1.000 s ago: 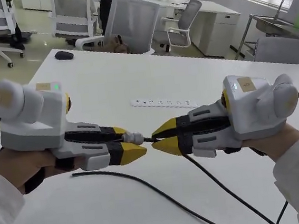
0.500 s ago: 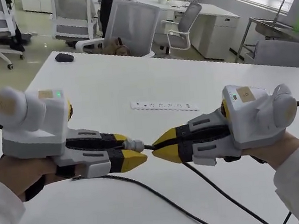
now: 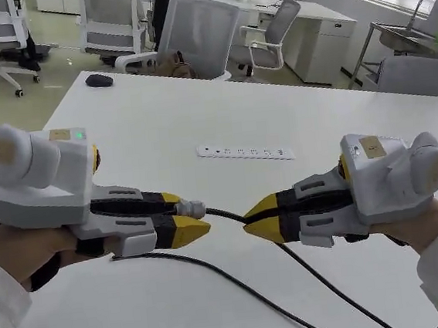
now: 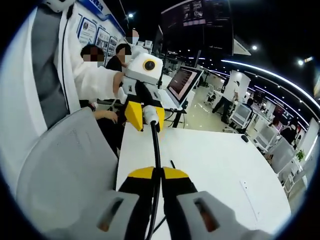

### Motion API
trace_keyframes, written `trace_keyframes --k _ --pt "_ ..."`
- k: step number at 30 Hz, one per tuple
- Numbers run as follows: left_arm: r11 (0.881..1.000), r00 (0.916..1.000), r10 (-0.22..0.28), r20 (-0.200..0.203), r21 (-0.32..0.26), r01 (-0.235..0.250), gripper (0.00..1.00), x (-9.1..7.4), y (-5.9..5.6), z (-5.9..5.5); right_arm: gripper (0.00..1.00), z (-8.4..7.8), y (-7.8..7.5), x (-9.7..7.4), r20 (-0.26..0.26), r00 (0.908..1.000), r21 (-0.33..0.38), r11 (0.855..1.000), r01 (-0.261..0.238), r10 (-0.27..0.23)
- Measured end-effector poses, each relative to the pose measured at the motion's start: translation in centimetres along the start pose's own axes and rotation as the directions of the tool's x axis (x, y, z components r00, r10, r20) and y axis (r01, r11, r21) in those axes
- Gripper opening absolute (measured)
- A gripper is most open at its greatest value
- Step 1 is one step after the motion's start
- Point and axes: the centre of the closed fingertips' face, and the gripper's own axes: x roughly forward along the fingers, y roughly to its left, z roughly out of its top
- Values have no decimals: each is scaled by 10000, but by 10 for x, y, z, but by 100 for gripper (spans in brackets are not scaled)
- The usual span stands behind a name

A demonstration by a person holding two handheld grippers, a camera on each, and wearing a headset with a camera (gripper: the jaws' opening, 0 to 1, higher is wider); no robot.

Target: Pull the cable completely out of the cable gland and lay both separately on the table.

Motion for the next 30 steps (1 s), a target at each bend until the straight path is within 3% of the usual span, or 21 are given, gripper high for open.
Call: trace_keyframes --k 8,12,23,30 --pt "9997 9997 233 35 -115 -233 18 -9 2 -4 3 -19 1 2 -288 9996 432 9990 63 -50" --pt "9987 9982 321 500 -422 -300 18 -15 4 4 3 -30 5 4 -753 9972 383 9993 -11 40" --pt "9984 9980 468 422 -340 -454 18 -15 4 3 3 -32 5 0 -689 9976 458 9989 55 -23" --pt "9979 9972 549 502 -364 -531 18 -16 4 4 3 -45 6 -5 -892 9960 635 9979 114 -57"
